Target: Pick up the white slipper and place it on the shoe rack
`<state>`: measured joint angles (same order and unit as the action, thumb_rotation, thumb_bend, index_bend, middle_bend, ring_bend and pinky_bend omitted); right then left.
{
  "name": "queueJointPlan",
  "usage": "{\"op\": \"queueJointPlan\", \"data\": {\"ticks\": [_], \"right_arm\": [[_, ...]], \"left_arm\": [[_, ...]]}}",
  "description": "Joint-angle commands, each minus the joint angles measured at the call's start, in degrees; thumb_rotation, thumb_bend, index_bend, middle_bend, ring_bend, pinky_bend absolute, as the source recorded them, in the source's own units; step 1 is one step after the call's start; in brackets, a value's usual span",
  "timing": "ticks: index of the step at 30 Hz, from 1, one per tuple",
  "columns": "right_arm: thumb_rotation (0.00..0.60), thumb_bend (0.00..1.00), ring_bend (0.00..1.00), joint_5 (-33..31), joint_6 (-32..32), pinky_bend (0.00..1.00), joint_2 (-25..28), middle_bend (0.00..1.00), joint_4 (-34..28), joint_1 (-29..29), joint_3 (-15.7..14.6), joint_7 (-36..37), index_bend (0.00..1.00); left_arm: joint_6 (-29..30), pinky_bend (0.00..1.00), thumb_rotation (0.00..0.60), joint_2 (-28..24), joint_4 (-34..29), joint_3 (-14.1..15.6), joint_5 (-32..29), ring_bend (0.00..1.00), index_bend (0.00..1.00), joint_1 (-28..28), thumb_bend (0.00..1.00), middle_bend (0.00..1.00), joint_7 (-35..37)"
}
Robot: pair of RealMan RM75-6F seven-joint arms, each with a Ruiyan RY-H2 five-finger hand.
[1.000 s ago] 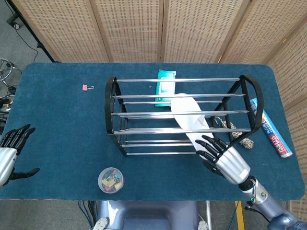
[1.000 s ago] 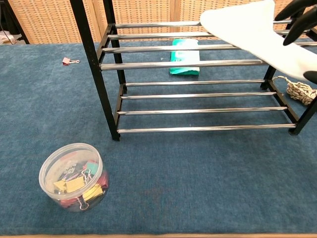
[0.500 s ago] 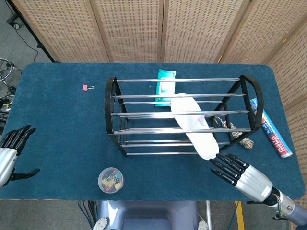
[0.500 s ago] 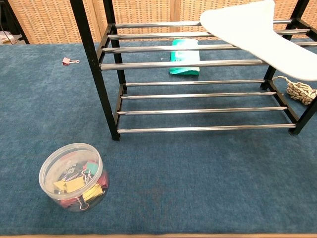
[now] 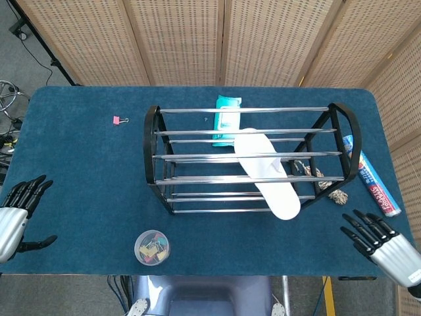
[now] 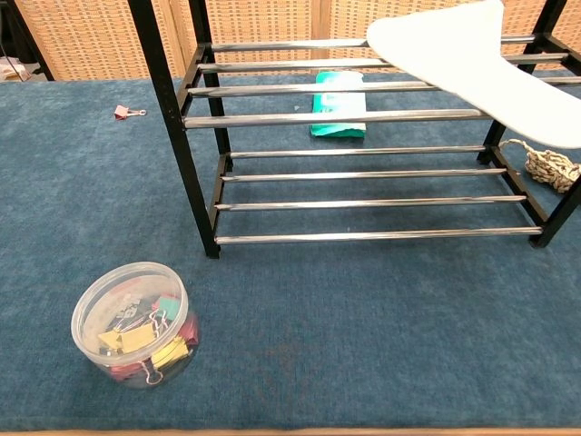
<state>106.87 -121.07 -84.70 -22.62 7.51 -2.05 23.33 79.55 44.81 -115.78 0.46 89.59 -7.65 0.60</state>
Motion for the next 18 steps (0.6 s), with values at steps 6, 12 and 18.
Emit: {"op": "queueJointPlan", "data": {"ticks": [6,12,18], "right_arm": [[0.600,0.19,0.03,-9.85,8.69,0.20,5.32,0.01,-19.42,-7.95,2.59,-1.90,0.00],[0.600,0.01,0.00,-11.73,16.72,0.02,16.86,0.00,-47.82,-8.89,0.48,-10.57,0.00],[0.600,0.00,0.00,-15.04,22.66,0.00,22.72,0.00,-64.02,-8.37,0.69,-17.96,0.00]], "left_arm": [[1.03,0.00,0.600,0.34,0.00,0.45,1.55,0.00,0.00,0.59,0.00,0.00,-0.85],[1.94,0.00,0.600,0.06,0.37,0.63,2.49,0.00,0.00,1.00,0.00,0.00,0.10],[2.57,0.00,0.600,-0.03,0.70,0.57,2.72,0.00,0.00,1.24,0.00,0.00,0.28]]}}
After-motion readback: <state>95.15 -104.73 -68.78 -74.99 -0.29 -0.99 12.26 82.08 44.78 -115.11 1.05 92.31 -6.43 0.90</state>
